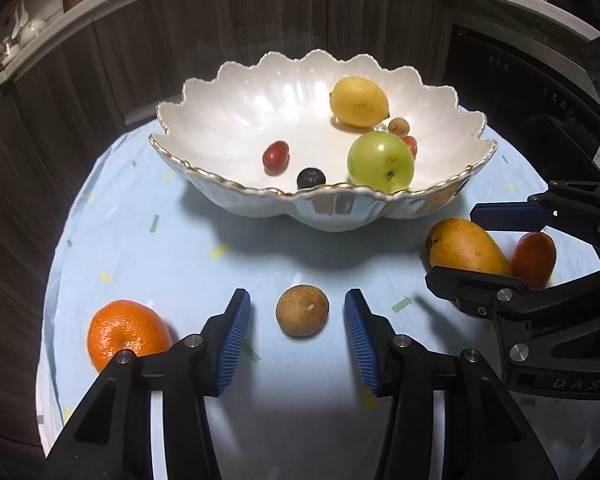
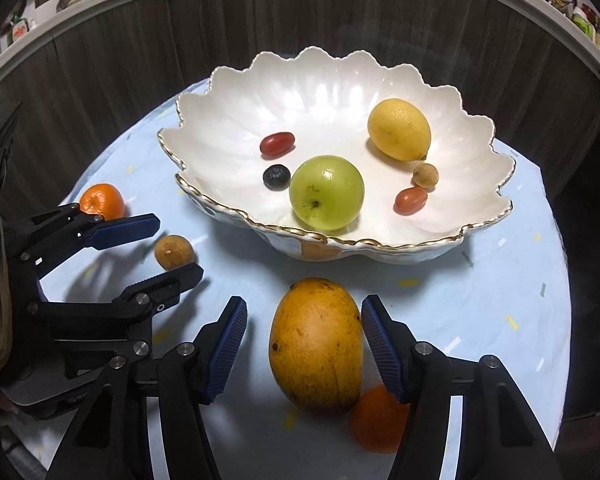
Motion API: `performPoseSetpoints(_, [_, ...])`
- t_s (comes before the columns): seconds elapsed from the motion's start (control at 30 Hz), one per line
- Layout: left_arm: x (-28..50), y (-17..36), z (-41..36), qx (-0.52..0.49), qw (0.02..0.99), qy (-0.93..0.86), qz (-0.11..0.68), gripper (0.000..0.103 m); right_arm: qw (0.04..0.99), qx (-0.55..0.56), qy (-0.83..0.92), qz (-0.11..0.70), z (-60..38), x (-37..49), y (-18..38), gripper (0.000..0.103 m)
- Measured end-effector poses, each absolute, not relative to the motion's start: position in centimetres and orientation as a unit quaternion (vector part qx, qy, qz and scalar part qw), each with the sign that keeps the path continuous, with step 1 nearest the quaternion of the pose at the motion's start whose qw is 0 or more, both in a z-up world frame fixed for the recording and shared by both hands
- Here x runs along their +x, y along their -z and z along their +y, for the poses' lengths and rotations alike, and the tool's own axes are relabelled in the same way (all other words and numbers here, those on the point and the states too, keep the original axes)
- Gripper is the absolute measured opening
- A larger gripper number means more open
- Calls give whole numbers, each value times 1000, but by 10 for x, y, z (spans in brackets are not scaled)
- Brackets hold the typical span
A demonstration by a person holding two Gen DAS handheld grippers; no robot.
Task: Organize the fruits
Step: 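Close the left tool on a brown longan while the right tool grasps the mango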
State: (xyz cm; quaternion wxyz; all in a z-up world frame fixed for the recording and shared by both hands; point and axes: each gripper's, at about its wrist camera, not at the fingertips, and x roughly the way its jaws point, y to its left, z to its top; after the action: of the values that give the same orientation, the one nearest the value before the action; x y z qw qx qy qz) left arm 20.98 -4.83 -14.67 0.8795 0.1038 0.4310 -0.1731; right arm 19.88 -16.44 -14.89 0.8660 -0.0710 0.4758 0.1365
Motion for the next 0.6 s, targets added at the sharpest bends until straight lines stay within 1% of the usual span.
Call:
performPoseSetpoints(0.07, [212,150,-48,102,876,174,437,41,862,-70,-134,483,-165,202,152,60])
performPoseSetpoints(0.17, [214,153,-47,100,875,172,440,38,849,-68,-131,507,-166,207,163,56])
performPoseSetpoints(0.2, [213,154,-47,101,876,172,440,37,849,-69,-128,508,-167,207,165,54])
performPoseSetpoints(0.27, [213,154,-46,99,876,174,439,32,850,-72,-127,506,-168,207,166,51])
performPoseSetpoints(0.33, [213,154,-47,96,875,178,440,27,850,-65,-127,507,-170,207,166,50])
performPoseSetpoints(0.6, [211,152,-46,95,877,173,437,26,853,-62,-123,503,-171,202,164,49])
